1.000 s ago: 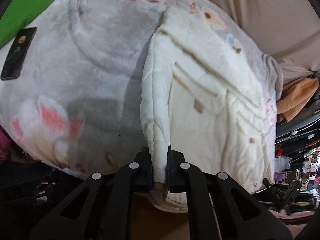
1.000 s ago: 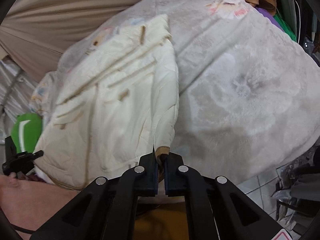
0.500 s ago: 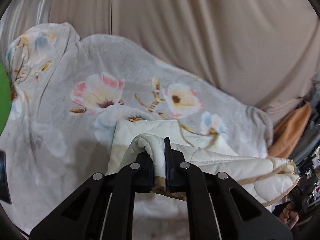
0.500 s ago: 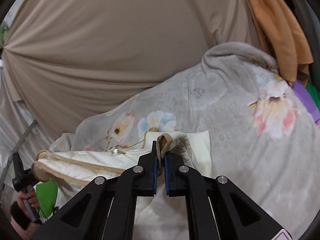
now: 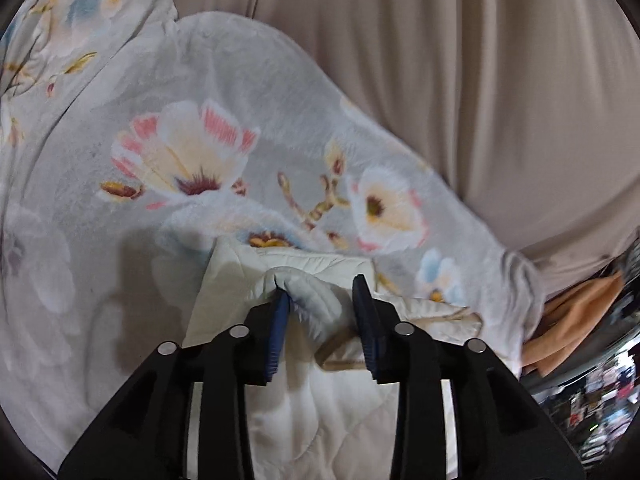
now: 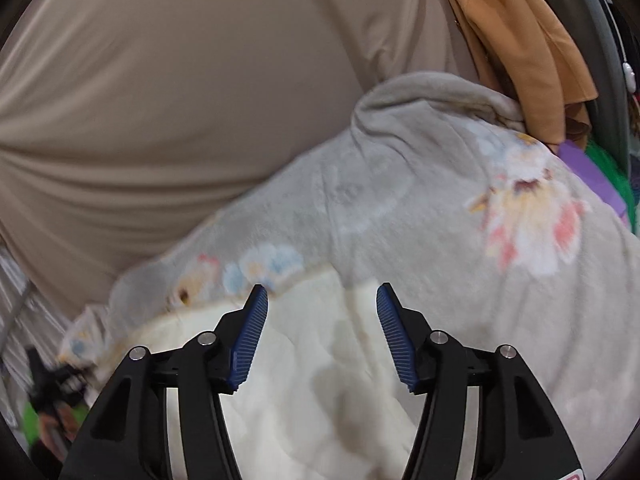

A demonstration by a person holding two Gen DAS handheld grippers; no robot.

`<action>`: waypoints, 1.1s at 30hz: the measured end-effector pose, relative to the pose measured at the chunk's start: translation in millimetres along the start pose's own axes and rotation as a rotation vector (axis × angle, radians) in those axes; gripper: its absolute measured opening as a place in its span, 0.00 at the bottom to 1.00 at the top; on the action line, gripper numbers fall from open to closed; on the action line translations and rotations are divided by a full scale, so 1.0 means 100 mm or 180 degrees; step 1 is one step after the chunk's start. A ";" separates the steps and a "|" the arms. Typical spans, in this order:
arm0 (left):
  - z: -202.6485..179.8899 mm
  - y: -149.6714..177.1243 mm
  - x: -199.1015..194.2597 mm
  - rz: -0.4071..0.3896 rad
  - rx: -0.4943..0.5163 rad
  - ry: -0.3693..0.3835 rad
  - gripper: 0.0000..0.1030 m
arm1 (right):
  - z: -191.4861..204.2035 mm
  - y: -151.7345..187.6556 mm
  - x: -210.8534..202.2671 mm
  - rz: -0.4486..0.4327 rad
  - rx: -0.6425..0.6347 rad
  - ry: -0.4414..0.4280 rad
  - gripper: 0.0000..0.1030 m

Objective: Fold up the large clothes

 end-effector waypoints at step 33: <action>1.10 2.06 -0.76 0.1074 0.0755 -0.0615 0.11 | -0.19 1.73 -0.93 0.1325 0.0048 0.0180 0.09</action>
Point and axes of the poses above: each gripper's, at about its wrist camera, not at the fingertips, and x roughly the way its jaws point, z to its left, y to its underside, the point moved 8 cm from there along x, roughly the way its jaws point, and after that the axes turned 13 degrees about -y, right-handed, at the moved point
